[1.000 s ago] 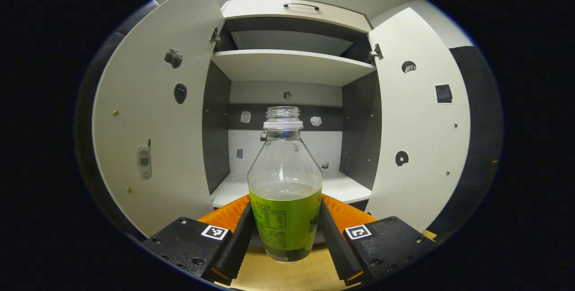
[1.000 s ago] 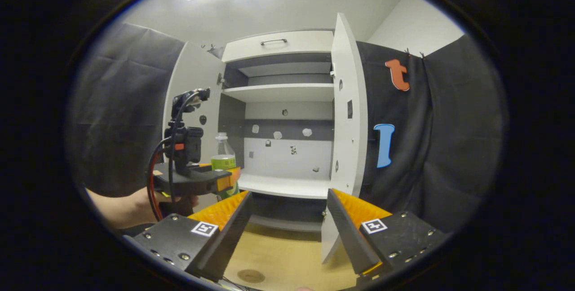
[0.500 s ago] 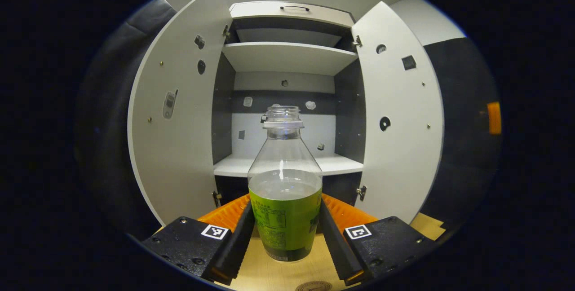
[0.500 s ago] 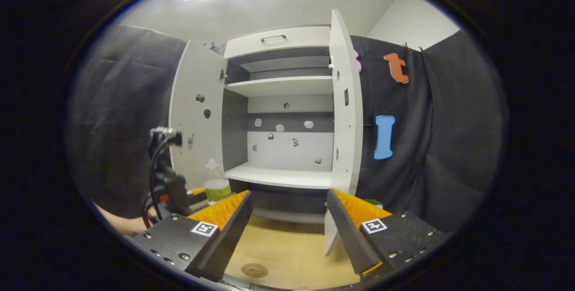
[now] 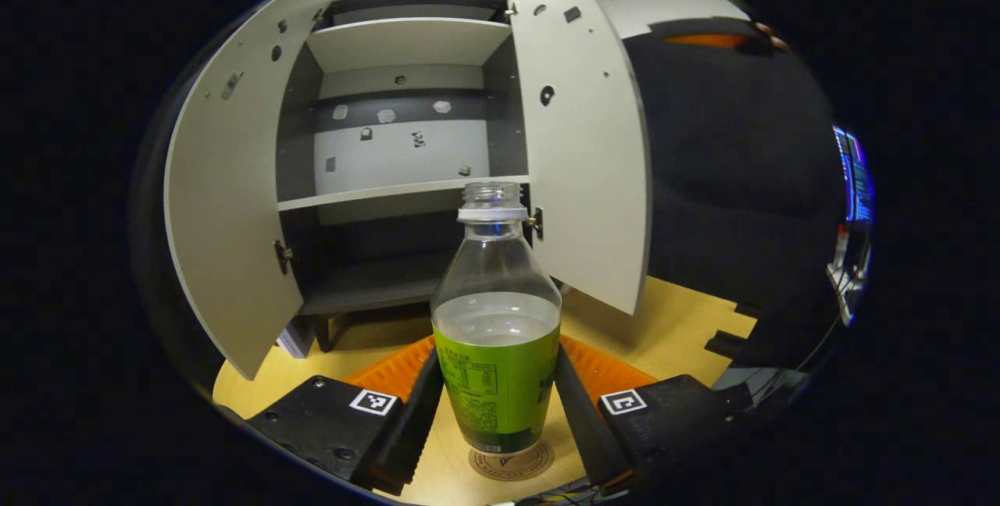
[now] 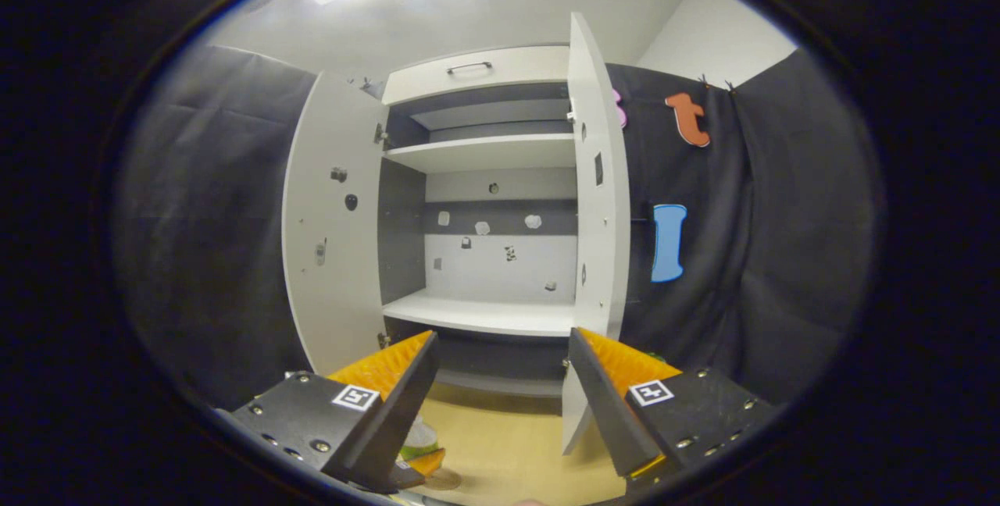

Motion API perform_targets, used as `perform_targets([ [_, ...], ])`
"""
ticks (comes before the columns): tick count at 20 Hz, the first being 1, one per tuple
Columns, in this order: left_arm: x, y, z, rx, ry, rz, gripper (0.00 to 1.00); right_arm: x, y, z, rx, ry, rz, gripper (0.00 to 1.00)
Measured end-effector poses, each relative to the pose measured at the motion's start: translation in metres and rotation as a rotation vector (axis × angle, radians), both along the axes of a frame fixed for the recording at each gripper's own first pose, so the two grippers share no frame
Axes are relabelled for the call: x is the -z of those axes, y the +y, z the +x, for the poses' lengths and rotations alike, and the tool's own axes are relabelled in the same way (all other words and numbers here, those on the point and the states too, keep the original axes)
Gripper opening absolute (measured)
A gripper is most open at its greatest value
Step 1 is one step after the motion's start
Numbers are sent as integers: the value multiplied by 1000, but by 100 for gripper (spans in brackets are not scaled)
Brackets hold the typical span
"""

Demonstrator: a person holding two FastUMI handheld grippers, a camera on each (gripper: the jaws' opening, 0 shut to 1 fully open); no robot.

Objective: Grasp the bottle in the cabinet with the left hand and place it on the coaster, then close the right door with the right hand and the left door with the left hand.

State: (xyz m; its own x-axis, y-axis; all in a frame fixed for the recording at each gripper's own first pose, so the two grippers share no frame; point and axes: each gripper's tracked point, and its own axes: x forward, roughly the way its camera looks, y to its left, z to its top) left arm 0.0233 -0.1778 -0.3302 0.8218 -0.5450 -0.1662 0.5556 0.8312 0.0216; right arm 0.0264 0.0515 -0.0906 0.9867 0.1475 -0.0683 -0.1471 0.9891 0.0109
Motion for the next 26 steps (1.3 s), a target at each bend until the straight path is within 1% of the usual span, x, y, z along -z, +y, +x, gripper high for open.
perform_targets([
  [1,5,-5,-4,25,-6,3,80,-1,4,1,-24,-9,2,100],
  [2,12,-8,-6,46,-5,-2,80,0,9,3,-53,-18,3,98],
  [3,17,-9,-8,56,4,-10,80,1,14,4,-80,-26,3,100],
  [5,29,-4,-7,57,32,-27,80,6,20,5,-123,-35,-3,100],
  [6,34,-2,-4,57,41,-34,82,10,24,7,-142,-31,0,100],
  [7,40,1,0,56,51,-32,80,14,28,9,-154,-21,4,100],
  [8,49,4,2,56,67,-19,80,18,28,12,-156,-12,7,100],
  [10,61,2,2,76,98,-26,81,26,29,19,-147,11,7,100],
  [12,68,1,0,90,104,-17,81,34,31,24,-144,38,0,100],
  [15,81,6,6,71,98,53,82,39,35,31,-147,53,-26,100],
  [17,88,6,7,73,106,93,82,41,39,31,-152,59,-23,100],
  [22,76,12,8,82,114,123,84,44,32,26,-134,71,-10,100],
  [24,77,16,6,82,150,135,84,45,26,22,-116,78,-5,100],
  [26,77,17,3,99,202,159,84,45,17,18,-92,80,-2,100],
])
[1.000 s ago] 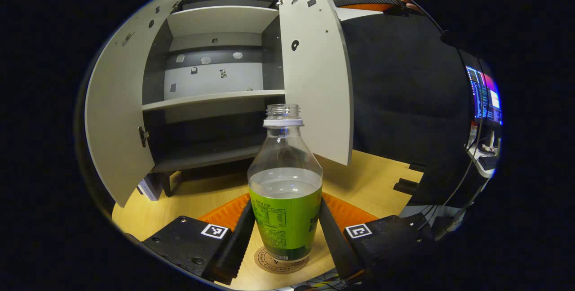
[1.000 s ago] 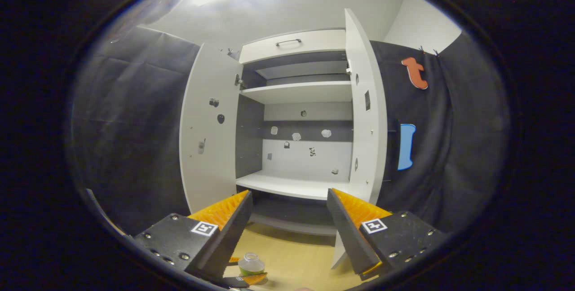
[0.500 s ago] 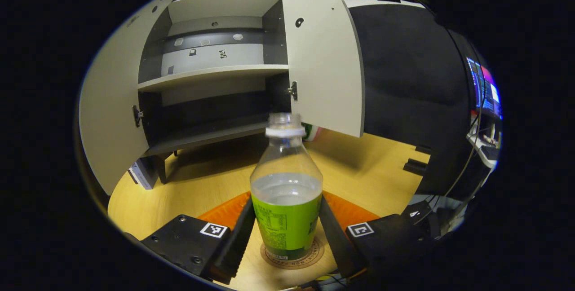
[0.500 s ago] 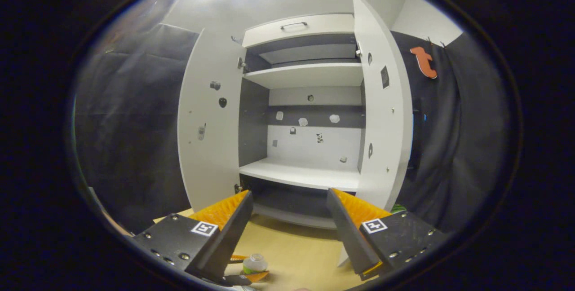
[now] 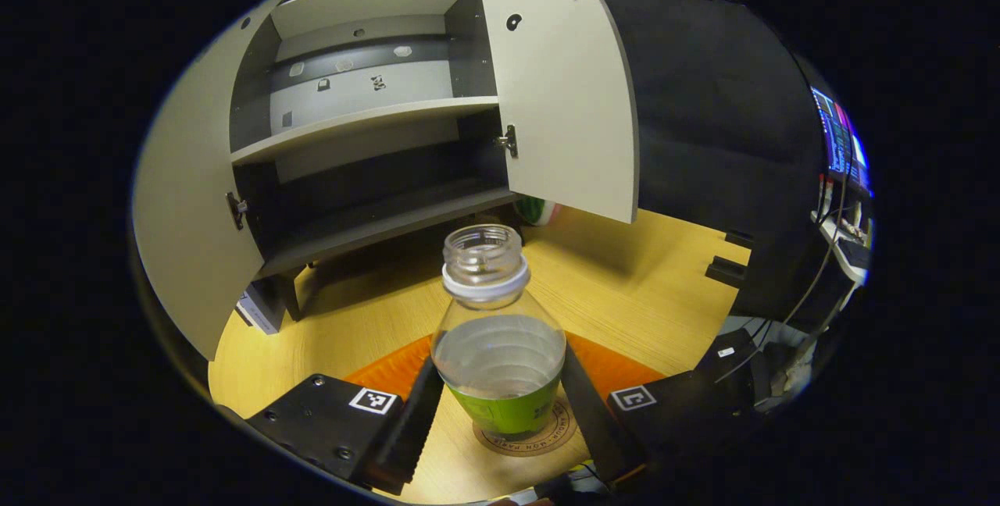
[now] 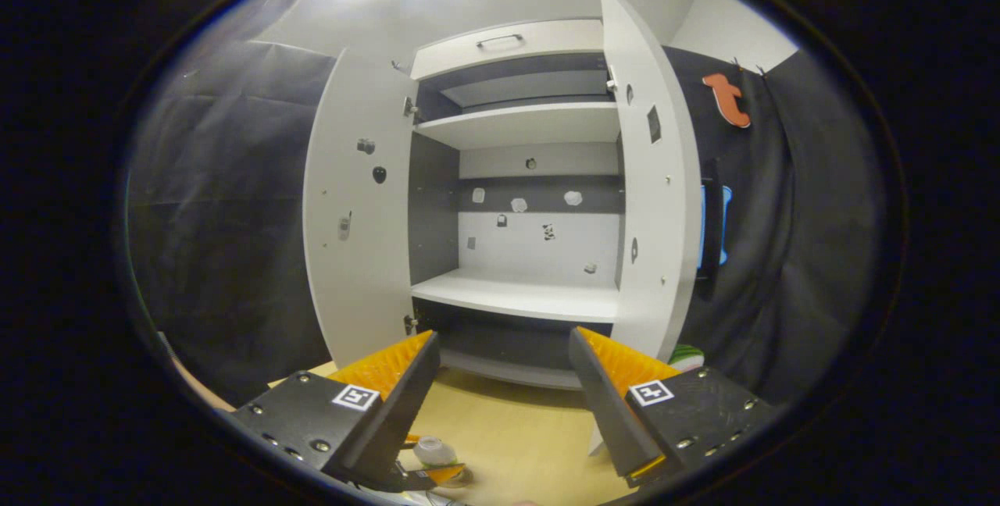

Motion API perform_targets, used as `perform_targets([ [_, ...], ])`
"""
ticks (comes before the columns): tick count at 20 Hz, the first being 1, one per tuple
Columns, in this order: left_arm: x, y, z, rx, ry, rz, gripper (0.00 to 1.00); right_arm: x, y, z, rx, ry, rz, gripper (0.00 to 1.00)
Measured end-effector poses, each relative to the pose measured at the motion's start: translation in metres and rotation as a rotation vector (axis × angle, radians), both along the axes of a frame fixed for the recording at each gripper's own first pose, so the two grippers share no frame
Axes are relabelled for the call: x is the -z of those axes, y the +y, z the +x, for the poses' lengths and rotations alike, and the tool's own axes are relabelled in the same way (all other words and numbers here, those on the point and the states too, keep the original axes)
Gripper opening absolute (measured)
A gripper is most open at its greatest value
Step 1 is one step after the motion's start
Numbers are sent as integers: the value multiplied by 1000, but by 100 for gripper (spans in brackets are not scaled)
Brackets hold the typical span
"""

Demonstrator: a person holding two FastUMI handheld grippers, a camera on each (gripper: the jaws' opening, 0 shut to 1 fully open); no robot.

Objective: Grasp the bottle in the cabinet with the left hand and place it on the coaster, then close the right door with the right hand and the left door with the left hand.

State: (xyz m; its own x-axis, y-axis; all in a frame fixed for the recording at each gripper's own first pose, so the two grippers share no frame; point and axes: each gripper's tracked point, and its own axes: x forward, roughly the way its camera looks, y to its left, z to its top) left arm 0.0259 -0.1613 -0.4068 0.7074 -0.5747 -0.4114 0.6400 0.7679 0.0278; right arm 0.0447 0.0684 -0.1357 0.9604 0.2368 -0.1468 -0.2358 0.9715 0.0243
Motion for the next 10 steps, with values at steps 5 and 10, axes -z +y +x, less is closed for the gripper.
perform_targets([
  [5,-44,4,0,-13,-13,-33,84,-10,-20,-13,41,-31,17,100],
  [10,-105,2,8,-22,-90,-64,88,-16,-47,-30,73,-65,21,100],
])
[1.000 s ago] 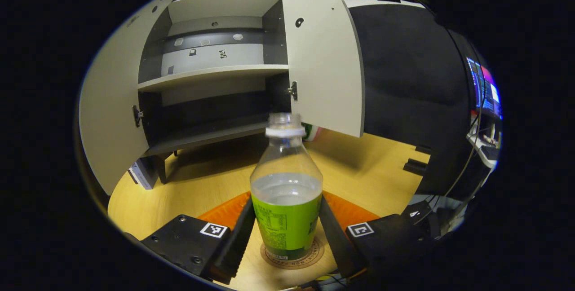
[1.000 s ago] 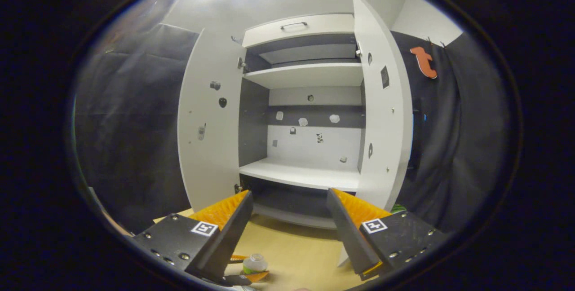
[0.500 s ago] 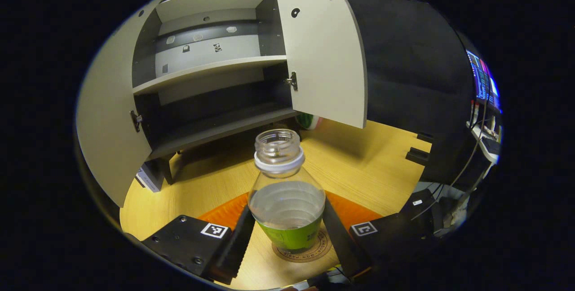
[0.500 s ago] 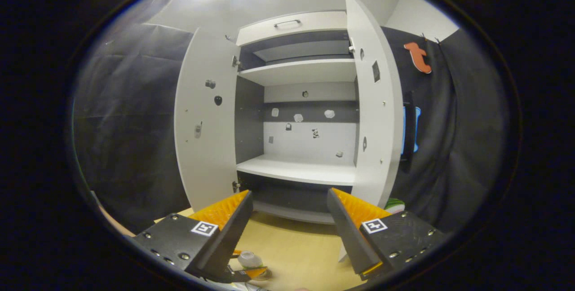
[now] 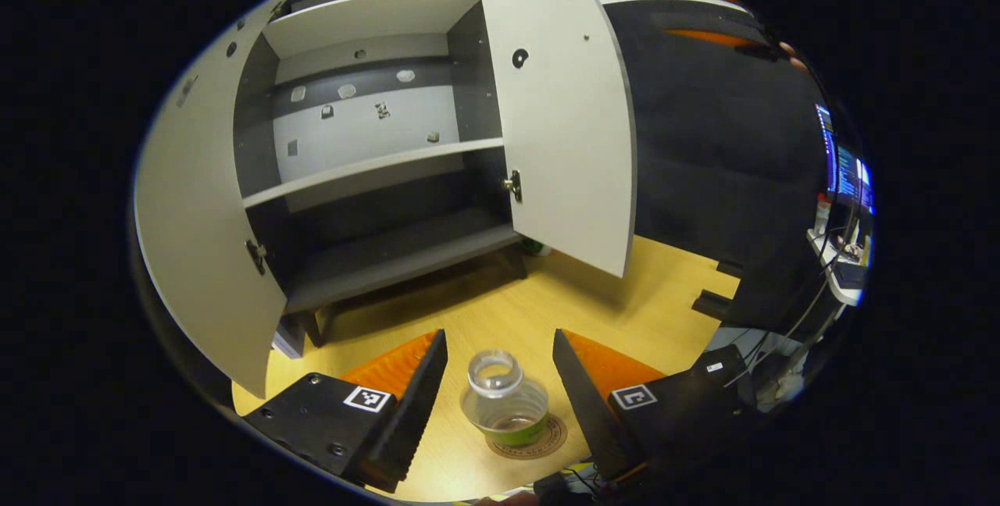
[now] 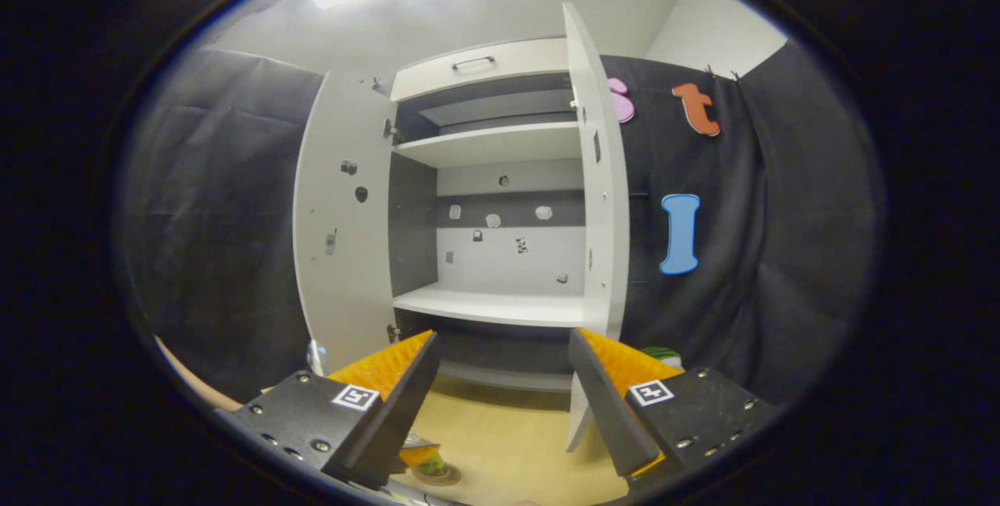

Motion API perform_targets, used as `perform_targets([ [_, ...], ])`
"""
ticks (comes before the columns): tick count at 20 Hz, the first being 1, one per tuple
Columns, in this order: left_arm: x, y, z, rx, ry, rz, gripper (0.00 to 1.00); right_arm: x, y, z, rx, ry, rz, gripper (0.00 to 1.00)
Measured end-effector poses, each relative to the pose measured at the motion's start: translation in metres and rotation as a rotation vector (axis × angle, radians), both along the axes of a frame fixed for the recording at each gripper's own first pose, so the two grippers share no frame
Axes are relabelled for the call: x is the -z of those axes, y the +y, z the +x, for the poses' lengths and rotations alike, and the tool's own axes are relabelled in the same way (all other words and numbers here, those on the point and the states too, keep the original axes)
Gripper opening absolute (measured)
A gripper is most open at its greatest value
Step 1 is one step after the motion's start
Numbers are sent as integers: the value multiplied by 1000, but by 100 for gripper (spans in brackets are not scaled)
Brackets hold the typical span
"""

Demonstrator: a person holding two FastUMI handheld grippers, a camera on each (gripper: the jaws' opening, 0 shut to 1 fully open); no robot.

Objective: Grasp the bottle in the cabinet with the left hand and place it on the coaster, then close the right door with the right hand and the left door with the left hand.

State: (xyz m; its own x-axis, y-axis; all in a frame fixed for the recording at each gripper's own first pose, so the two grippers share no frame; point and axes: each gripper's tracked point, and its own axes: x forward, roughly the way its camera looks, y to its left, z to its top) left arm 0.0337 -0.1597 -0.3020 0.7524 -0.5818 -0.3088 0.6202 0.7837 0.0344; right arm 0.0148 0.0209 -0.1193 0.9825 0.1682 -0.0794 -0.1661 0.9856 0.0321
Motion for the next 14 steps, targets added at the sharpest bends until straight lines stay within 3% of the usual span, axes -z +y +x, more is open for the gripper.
perform_targets([
  [5,-83,0,12,-27,-20,-85,88,-4,-39,-2,69,-11,-8,100],
  [11,-198,25,39,-147,-85,-245,92,-16,-107,13,184,-21,-29,100],
  [14,-236,42,49,-190,-66,-303,92,-29,-138,18,189,-51,-63,100],
])
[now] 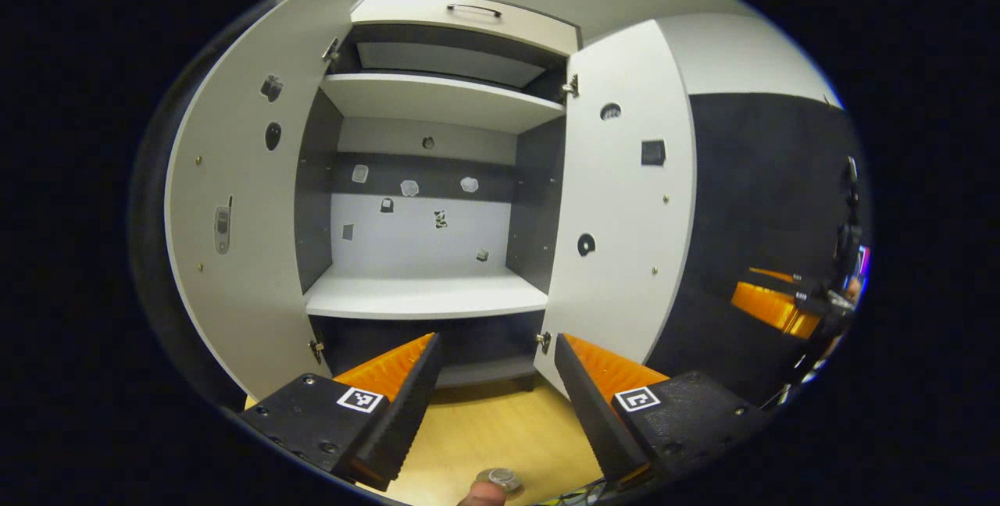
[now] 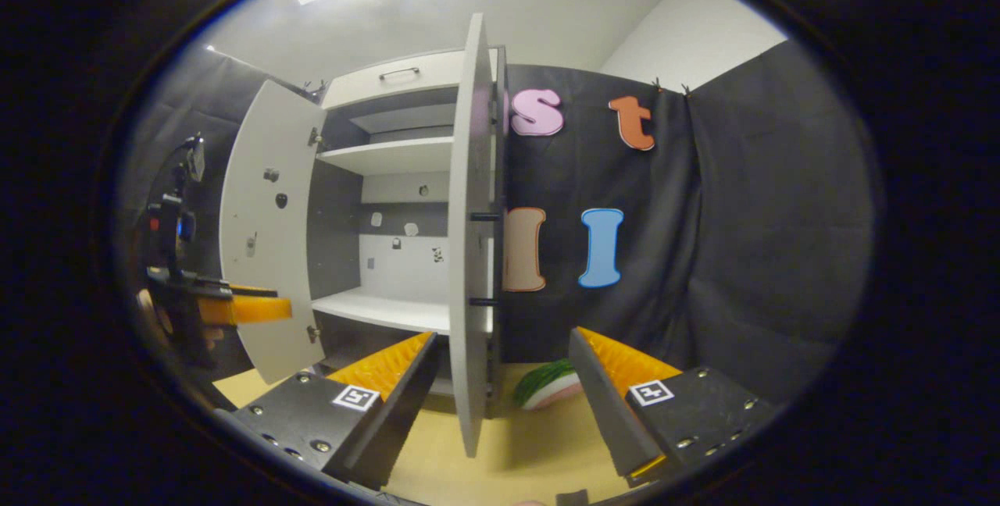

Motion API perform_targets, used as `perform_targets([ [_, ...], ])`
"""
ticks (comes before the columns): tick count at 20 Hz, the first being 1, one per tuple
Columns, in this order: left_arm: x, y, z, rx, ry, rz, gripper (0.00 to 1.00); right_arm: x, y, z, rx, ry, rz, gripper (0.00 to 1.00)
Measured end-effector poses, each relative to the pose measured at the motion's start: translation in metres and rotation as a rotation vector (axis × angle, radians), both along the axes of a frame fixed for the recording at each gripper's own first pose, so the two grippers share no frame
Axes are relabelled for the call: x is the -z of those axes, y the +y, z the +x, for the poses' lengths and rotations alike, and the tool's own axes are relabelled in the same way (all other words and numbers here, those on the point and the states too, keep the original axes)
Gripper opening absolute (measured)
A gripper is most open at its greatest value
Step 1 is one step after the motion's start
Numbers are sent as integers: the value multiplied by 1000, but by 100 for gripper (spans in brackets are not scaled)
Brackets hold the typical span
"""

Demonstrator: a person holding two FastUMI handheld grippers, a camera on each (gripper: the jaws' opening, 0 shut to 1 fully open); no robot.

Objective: Grasp the bottle in the cabinet with the left hand and place it on the coaster, then close the right door with the right hand and the left door with the left hand.

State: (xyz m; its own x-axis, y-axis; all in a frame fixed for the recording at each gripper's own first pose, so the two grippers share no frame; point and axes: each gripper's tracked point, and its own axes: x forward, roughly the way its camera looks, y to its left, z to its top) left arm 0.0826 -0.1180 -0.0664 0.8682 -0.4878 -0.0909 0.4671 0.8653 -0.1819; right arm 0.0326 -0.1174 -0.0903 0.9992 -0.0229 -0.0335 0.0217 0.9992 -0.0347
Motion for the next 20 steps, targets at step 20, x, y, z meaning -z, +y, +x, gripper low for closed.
perform_targets([
  [20,-60,87,-10,-91,-120,-20,92,-24,-44,136,-45,38,-32,100],
])
